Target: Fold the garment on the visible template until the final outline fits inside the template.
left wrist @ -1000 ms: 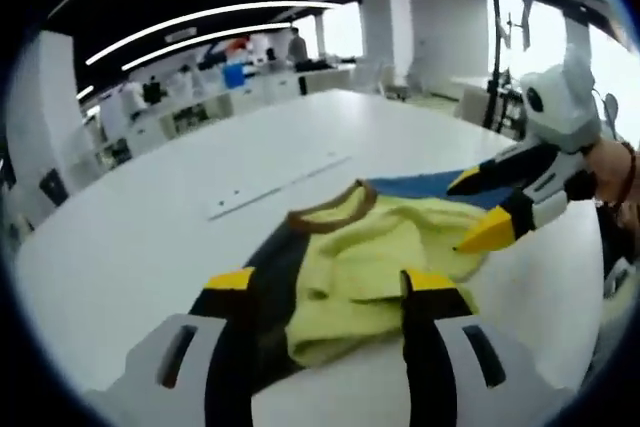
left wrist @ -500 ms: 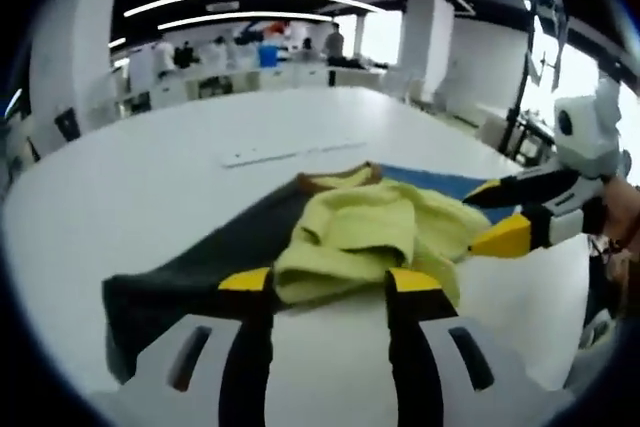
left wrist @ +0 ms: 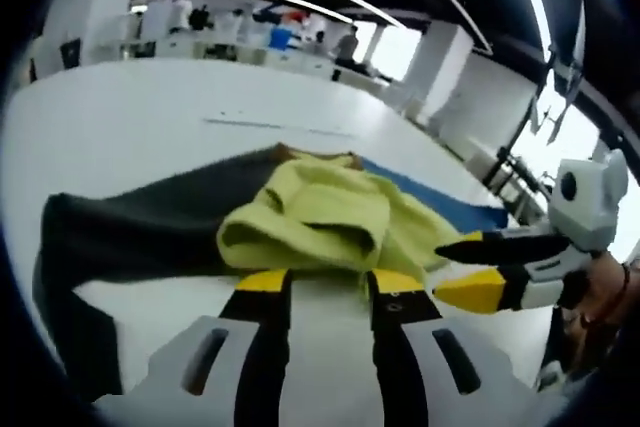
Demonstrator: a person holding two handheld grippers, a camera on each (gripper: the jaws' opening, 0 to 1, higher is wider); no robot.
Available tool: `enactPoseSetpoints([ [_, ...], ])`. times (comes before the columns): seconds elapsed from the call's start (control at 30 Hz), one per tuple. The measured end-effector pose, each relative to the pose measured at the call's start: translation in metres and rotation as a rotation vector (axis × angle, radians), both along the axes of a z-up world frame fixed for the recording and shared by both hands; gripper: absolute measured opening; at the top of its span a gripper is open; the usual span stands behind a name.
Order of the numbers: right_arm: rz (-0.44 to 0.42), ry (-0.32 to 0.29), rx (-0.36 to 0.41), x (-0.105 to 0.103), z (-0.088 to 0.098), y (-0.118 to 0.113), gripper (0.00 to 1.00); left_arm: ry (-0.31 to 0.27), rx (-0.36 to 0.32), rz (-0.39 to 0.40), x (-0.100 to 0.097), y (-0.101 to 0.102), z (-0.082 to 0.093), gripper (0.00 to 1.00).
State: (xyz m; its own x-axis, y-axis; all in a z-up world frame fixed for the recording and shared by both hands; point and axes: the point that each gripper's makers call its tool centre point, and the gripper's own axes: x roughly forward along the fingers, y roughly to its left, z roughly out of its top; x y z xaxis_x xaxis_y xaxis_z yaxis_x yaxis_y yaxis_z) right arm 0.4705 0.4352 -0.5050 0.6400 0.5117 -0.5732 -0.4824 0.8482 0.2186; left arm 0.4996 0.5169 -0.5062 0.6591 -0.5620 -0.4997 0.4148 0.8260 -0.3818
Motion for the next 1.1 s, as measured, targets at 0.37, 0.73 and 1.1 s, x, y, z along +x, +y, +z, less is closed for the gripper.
enactPoseSetpoints([
  [0.37,-0.044,0.028,0.040,0.002,-0.014,0.005,0.21,0.056,-0.186,0.081,0.011,-0.011,-0.001,0.20],
  [0.73,-0.060,0.039,0.065,0.001,-0.014,0.008,0.16,0.093,-0.331,0.213,0.016,0.006,-0.007,0.14],
  [1.1,-0.062,0.018,0.057,0.003,-0.016,0.011,0.01,0.112,-0.340,0.194,0.017,-0.014,-0.010,0.04],
])
